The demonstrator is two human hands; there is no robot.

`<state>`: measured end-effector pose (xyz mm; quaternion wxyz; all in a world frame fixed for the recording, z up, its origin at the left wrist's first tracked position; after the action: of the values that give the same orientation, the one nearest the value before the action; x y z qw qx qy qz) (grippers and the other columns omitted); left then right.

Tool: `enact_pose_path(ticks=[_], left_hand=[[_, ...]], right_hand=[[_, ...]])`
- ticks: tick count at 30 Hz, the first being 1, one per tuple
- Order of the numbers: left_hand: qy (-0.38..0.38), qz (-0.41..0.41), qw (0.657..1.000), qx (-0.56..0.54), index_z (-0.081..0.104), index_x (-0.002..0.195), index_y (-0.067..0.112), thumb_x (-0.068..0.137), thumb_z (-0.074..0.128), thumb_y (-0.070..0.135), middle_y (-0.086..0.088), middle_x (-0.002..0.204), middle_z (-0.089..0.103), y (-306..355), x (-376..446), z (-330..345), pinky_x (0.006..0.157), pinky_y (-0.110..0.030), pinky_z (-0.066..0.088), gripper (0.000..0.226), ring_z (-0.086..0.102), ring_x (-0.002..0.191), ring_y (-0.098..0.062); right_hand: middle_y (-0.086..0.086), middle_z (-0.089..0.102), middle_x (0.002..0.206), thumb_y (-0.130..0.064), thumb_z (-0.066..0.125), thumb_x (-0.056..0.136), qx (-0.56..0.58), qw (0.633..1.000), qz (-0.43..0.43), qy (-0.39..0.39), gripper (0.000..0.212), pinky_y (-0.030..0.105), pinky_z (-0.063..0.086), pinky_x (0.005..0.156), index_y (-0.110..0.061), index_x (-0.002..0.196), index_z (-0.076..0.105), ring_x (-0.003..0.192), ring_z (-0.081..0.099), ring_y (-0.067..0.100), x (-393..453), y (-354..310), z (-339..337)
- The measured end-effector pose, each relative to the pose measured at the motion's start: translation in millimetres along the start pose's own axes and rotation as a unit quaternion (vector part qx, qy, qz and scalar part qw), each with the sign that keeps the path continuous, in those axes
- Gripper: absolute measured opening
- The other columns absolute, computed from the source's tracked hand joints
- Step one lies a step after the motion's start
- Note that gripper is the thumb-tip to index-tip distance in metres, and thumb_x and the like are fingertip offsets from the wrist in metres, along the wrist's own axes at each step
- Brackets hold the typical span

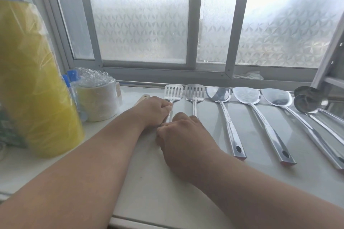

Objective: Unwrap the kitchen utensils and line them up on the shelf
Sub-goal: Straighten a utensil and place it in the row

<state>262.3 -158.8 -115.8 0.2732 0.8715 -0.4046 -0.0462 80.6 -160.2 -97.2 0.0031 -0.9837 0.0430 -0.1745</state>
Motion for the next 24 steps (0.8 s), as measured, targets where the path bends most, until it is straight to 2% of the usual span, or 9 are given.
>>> enact_pose_path(ticks=[2, 6, 11, 13, 15, 17, 19, 21, 24], left_hand=[[0.000, -0.003, 1.000, -0.003, 0.075, 0.096, 0.014, 0.108, 0.052, 0.038, -0.004, 0.089, 0.077, -0.7, 1.2, 0.3, 0.089, -0.040, 0.057, 0.035, 0.057, 0.072, -0.018], [0.001, -0.007, 1.000, 0.003, 0.077, 0.101, 0.017, 0.107, 0.052, 0.037, -0.002, 0.082, 0.074, 1.0, 0.1, -0.4, 0.080, -0.037, 0.055, 0.032, 0.056, 0.068, -0.017], [0.004, -0.014, 1.000, 0.000, 0.075, 0.100, 0.018, 0.103, 0.053, 0.039, 0.000, 0.111, 0.080, -1.2, 1.4, -3.0, 0.100, -0.042, 0.058, 0.031, 0.071, 0.105, -0.019], [0.005, -0.016, 1.000, -0.005, 0.074, 0.095, 0.017, 0.100, 0.053, 0.042, 0.008, 0.099, 0.074, -2.6, 2.5, -3.0, 0.101, -0.045, 0.056, 0.033, 0.070, 0.095, -0.023], [0.006, -0.020, 1.000, -0.017, 0.073, 0.089, 0.019, 0.098, 0.053, 0.044, 0.015, 0.094, 0.062, -5.3, 4.4, -2.7, 0.098, -0.043, 0.057, 0.033, 0.058, 0.085, -0.015], [0.008, -0.013, 1.000, -0.023, 0.068, 0.085, 0.032, 0.100, 0.055, 0.044, 0.013, 0.092, 0.061, -3.6, 3.4, -4.2, 0.088, -0.037, 0.053, 0.023, 0.055, 0.085, -0.013], [0.019, -0.010, 0.999, -0.036, 0.072, 0.097, 0.041, 0.103, 0.059, 0.046, 0.012, 0.099, 0.065, -1.9, 1.4, -7.1, 0.092, -0.031, 0.050, 0.016, 0.060, 0.092, -0.012], [0.032, -0.014, 0.998, -0.051, 0.078, 0.123, 0.042, 0.103, 0.063, 0.049, 0.014, 0.119, 0.071, -0.8, -2.0, -10.8, 0.106, -0.033, 0.052, 0.026, 0.066, 0.112, -0.012], [0.037, -0.018, 0.998, -0.053, 0.075, 0.134, 0.039, 0.102, 0.065, 0.051, 0.010, 0.137, 0.072, 1.3, -5.4, -12.8, 0.112, -0.035, 0.050, 0.035, 0.066, 0.124, -0.014]], right_hand=[[-0.001, 0.067, 0.099, -0.025, 0.049, 0.098, 0.005, 1.000, 0.006, 0.002, 0.016, 0.036, 0.030, 0.087, -0.026, 0.092, 0.064, 0.109, 0.046, 0.023, 0.3, 1.2, 0.3], [0.003, 0.067, 0.102, -0.042, 0.047, 0.102, 0.051, 0.998, 0.036, -0.001, 0.024, 0.039, 0.038, 0.097, -0.026, 0.096, 0.064, 0.111, 0.049, 0.025, 1.3, 6.8, 4.1], [0.005, 0.058, 0.104, -0.048, 0.050, 0.102, 0.153, 0.984, 0.087, 0.018, 0.028, 0.038, 0.043, 0.097, -0.032, 0.106, 0.071, 0.104, 0.054, 0.026, -3.0, 16.1, -1.7], [0.005, 0.057, 0.108, -0.048, 0.051, 0.102, 0.161, 0.982, 0.093, 0.019, 0.029, 0.032, 0.040, 0.095, -0.031, 0.112, 0.072, 0.104, 0.054, 0.024, -4.3, 18.6, -4.1], [0.004, 0.058, 0.109, -0.046, 0.053, 0.102, 0.165, 0.981, 0.094, 0.033, 0.029, 0.029, 0.037, 0.093, -0.030, 0.116, 0.071, 0.105, 0.053, 0.022, -5.2, 20.0, -6.8], [0.002, 0.058, 0.107, -0.044, 0.055, 0.102, 0.170, 0.980, 0.095, 0.045, 0.027, 0.027, 0.035, 0.091, -0.030, 0.118, 0.071, 0.106, 0.052, 0.021, -5.9, 20.9, -8.2], [0.000, 0.055, 0.103, -0.043, 0.056, 0.102, 0.168, 0.980, 0.094, 0.047, 0.024, 0.025, 0.032, 0.088, -0.032, 0.118, 0.071, 0.103, 0.051, 0.019, -6.2, 21.9, -7.9], [-0.002, 0.051, 0.099, -0.044, 0.056, 0.101, 0.167, 0.980, 0.097, 0.054, 0.022, 0.025, 0.031, 0.086, -0.036, 0.117, 0.070, 0.099, 0.050, 0.019, -5.8, 23.5, -8.5], [0.002, 0.055, 0.105, -0.049, 0.053, 0.101, 0.162, 0.980, 0.102, 0.049, 0.028, 0.026, 0.030, 0.087, -0.036, 0.121, 0.068, 0.104, 0.052, 0.022, -5.5, 25.3, -8.4]])
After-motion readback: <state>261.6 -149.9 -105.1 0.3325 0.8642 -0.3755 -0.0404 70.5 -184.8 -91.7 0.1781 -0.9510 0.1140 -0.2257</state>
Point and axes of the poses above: each hand's wrist, its own x-axis towards the middle knuckle, its own z-axis out of the palm, y = z × x, the point moved 5 cm from there along x, towards the middle knuckle
